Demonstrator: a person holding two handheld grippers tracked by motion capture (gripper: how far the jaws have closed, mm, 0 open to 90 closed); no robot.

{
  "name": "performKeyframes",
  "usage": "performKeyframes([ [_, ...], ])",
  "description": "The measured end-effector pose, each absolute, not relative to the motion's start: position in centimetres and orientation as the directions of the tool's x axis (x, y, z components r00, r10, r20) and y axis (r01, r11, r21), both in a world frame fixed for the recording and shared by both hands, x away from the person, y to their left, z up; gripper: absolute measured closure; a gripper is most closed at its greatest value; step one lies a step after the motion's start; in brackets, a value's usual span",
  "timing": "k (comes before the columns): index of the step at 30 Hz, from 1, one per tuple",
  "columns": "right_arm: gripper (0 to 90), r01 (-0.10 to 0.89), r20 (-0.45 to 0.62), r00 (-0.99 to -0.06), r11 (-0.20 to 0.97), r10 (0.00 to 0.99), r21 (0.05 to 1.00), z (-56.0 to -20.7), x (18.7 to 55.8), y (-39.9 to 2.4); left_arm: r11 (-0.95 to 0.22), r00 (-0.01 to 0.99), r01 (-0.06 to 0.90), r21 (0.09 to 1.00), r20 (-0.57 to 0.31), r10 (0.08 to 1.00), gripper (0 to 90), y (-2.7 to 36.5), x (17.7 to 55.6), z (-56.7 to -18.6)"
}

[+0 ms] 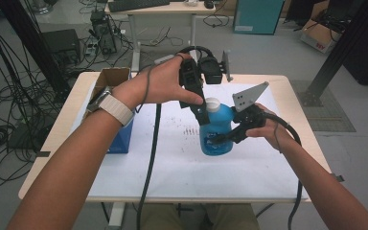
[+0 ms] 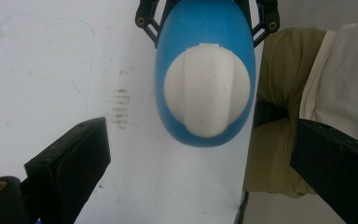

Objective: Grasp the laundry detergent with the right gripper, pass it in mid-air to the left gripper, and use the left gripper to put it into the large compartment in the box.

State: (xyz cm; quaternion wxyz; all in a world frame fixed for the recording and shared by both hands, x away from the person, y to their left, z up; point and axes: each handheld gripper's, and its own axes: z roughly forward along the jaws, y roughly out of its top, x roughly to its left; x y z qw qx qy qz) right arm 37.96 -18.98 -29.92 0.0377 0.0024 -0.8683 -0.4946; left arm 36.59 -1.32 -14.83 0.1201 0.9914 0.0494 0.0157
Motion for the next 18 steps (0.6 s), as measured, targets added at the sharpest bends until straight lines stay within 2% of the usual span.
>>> performKeyframes([
  [18,44.0,0.041,0.07,-0.997,0.509,-0.038,0.86,-29.98,38.13,-19.02,-0.967,0.995,0.097,0.234,0.014,0.103,5.4,-1.23,36.59,-14.81],
])
